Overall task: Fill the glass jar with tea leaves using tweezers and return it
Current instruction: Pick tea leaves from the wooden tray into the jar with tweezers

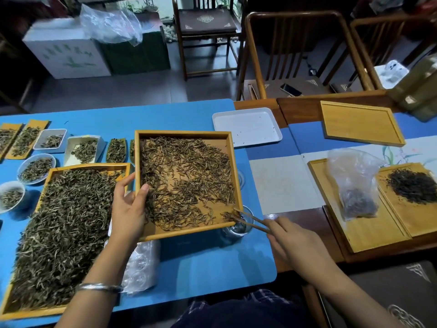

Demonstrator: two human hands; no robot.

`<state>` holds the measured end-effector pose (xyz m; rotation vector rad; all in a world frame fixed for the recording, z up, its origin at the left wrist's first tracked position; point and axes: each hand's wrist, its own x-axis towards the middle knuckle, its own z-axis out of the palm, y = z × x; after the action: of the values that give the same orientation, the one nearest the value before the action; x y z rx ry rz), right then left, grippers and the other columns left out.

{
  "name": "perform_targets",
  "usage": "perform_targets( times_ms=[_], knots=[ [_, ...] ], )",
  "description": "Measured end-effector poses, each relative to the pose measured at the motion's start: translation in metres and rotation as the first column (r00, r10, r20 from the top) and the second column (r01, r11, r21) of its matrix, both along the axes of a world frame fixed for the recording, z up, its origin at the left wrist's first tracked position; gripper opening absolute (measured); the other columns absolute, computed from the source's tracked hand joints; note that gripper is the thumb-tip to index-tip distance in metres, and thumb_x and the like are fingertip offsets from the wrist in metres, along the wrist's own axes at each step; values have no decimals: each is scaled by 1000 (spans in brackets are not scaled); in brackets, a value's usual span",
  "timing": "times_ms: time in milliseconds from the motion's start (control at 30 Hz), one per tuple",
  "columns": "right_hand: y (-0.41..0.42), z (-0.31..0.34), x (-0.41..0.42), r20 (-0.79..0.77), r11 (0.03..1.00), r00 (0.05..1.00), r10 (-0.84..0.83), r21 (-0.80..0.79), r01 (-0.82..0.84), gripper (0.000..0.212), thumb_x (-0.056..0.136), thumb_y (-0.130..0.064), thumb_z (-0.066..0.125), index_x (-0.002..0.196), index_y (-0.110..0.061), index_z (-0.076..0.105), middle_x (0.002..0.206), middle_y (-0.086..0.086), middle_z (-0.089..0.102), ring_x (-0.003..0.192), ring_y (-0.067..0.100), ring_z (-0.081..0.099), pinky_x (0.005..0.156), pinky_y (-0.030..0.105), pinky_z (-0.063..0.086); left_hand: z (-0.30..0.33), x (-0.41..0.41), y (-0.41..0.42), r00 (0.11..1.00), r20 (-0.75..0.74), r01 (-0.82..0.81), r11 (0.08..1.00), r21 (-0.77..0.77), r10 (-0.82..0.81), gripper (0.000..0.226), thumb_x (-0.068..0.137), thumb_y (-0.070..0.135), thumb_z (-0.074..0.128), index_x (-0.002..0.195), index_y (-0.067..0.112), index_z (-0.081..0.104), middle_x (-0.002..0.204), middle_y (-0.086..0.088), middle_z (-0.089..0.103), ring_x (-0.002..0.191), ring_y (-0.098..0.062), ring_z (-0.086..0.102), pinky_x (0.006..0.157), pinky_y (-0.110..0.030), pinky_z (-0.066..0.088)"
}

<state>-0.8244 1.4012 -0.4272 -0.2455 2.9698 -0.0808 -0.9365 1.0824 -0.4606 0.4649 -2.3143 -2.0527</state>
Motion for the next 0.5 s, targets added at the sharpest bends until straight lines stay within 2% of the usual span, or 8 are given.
perform_targets(
  times_ms=[67, 133, 200, 300, 400, 500],
  knots=[
    [1, 4, 5, -35, 1000, 999, -2, -15, 2, 23, 80, -17, 71, 104, -18, 68, 74, 1, 58, 53, 20, 57, 34, 34, 46, 0, 0, 0, 1000, -2, -5, 1000, -6, 5, 28, 95, 25, 58, 114, 44, 52, 69, 12, 70, 65, -11, 54, 63, -29, 45],
    [2, 4, 8, -73, 998, 997, -15, -68, 10, 26, 78, -17, 75, 103, -17, 69, 76, 0, 60, 55, 20, 59, 35, 34, 46, 0, 0, 1, 1000, -1, -7, 1000, -6, 7, 28, 95, 24, 59, 115, 43, 52, 70, 8, 69, 65, -9, 56, 65, -31, 46],
    [-2, 7, 2, -65, 975, 993, -101, -205, 86, 27, 84, -24, 70, 111, -20, 65, 88, -2, 63, 68, 20, 65, 43, 37, 51, 2, 0, 1, 1000, -8, -3, 1000, 2, 3, 28, 95, 23, 58, 112, 45, 53, 74, 5, 67, 66, -12, 56, 64, -32, 45],
    [-17, 7, -23, -37, 870, 967, -250, -448, 208, 28, 90, -31, 61, 117, -24, 60, 103, -4, 63, 91, 15, 63, 65, 37, 52, 3, 1, 0, 1000, -9, 6, 1000, 18, -6, 29, 96, 24, 58, 107, 51, 53, 80, -9, 61, 74, -22, 50, 61, -33, 41],
    [-40, 5, -46, -20, 864, 988, -150, -488, 121, 30, 93, -37, 56, 121, -29, 56, 108, -4, 60, 99, 16, 60, 74, 37, 50, 3, 1, 0, 1000, -4, 13, 1000, 19, -13, 30, 95, 27, 59, 107, 53, 53, 85, -14, 58, 78, -25, 49, 62, -34, 41],
    [-57, 3, -55, -8, 895, 1000, -8, -447, 4, 30, 95, -38, 51, 123, -28, 54, 112, -4, 57, 97, 21, 61, 71, 40, 51, 3, 1, 0, 1000, -4, 9, 1000, 15, -9, 30, 94, 28, 60, 106, 54, 53, 84, -12, 60, 77, -24, 49, 66, -37, 43]
  ],
)
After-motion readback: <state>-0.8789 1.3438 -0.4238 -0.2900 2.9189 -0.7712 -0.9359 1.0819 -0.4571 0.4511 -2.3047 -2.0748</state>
